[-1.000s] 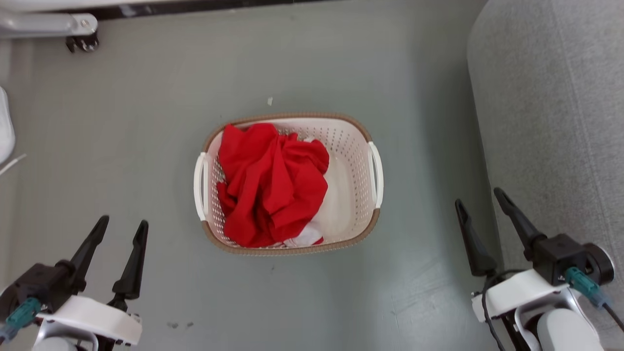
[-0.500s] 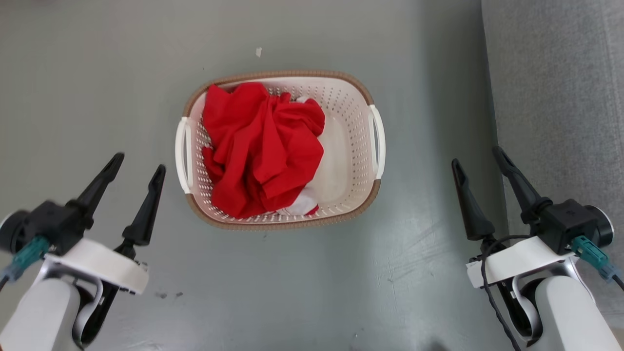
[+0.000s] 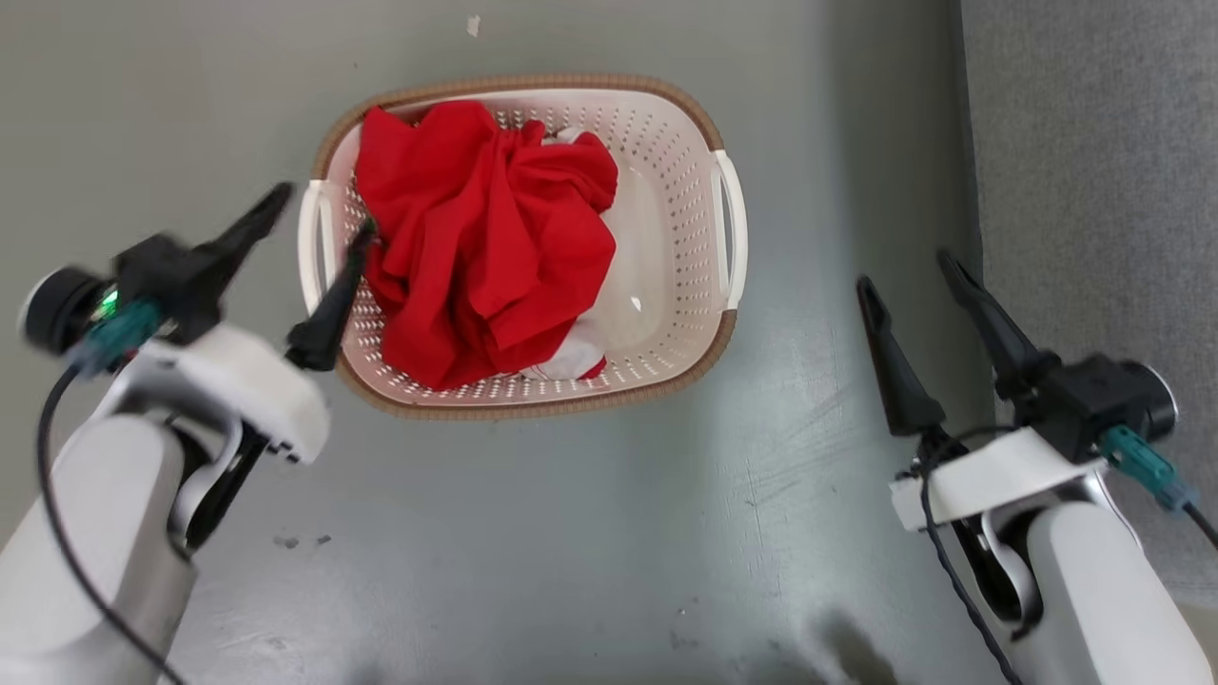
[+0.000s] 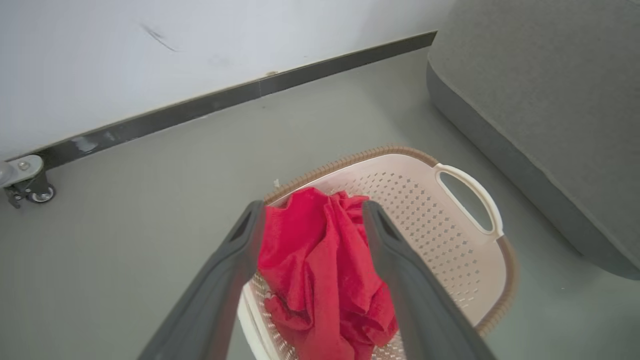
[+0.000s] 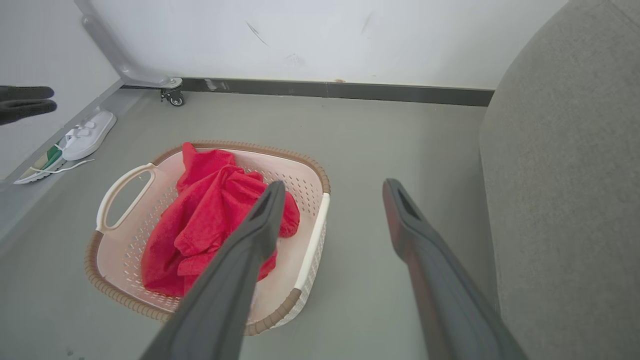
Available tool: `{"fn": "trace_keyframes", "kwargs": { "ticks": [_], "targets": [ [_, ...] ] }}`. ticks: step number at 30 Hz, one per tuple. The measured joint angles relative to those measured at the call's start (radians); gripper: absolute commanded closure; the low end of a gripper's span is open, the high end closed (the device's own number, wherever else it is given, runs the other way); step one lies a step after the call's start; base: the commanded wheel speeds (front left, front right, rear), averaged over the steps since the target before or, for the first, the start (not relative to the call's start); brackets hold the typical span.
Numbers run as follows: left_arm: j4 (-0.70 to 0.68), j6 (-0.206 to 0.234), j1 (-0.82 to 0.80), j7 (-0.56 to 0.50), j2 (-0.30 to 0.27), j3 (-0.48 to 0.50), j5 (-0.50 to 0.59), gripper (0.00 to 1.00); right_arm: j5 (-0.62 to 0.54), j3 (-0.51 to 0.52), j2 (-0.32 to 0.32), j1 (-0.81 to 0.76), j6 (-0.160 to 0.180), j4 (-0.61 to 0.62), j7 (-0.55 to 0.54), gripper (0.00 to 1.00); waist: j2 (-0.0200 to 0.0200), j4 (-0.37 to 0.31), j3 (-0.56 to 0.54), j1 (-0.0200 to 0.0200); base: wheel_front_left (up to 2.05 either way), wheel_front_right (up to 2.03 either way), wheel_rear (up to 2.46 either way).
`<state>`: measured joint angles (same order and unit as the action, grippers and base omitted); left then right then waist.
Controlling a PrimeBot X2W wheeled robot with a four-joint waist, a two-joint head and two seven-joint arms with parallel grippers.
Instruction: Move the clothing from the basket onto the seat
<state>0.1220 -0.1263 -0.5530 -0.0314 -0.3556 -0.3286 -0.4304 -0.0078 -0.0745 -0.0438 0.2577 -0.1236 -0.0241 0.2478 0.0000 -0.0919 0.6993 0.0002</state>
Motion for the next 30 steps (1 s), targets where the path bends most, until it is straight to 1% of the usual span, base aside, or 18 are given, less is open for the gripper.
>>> {"fn": "trace_keyframes", "kwargs": {
  "ticks": [3,6,12,17,21,26,30],
  "targets": [
    [0.023,-0.001,-0.049,-0.07,0.029,-0.014,-0.02,0.0,0.01,-0.016,0.0,0.026,0.0,-0.002,0.0,0.0,0.0,-0.006,0.015,0.0,0.0,0.0,0.0],
    [0.042,0.0,-0.095,-0.132,0.044,-0.027,-0.019,0.0,0.01,-0.036,-0.001,0.037,0.0,-0.006,0.0,0.0,0.0,-0.014,0.029,0.0,0.0,0.0,0.0],
    [0.077,0.005,-0.18,-0.244,0.039,-0.06,0.007,0.0,0.019,-0.052,-0.001,0.037,0.0,-0.016,0.0,0.0,0.0,-0.031,0.054,0.0,0.0,0.0,0.0],
    [0.1,0.037,-0.234,-0.308,0.042,-0.067,0.039,0.0,0.03,-0.061,-0.001,0.037,0.0,-0.017,0.0,0.0,0.0,-0.048,0.071,0.0,0.0,0.0,0.0],
    [0.113,0.057,-0.266,-0.354,0.07,-0.076,0.048,0.0,0.051,-0.069,-0.001,0.037,0.0,-0.017,0.0,0.0,0.0,-0.063,0.082,0.0,0.0,0.0,0.0],
    [0.142,0.086,-0.284,-0.412,0.082,-0.088,0.056,0.0,0.078,-0.081,-0.001,0.037,0.0,-0.017,0.0,0.0,0.0,-0.084,0.088,0.0,0.0,0.0,0.0],
    [0.158,0.104,-0.284,-0.445,0.105,-0.094,0.054,0.0,0.09,-0.094,-0.001,0.037,0.0,-0.017,0.0,0.0,0.0,-0.102,0.09,0.0,0.0,0.0,0.0]
  ]
}}
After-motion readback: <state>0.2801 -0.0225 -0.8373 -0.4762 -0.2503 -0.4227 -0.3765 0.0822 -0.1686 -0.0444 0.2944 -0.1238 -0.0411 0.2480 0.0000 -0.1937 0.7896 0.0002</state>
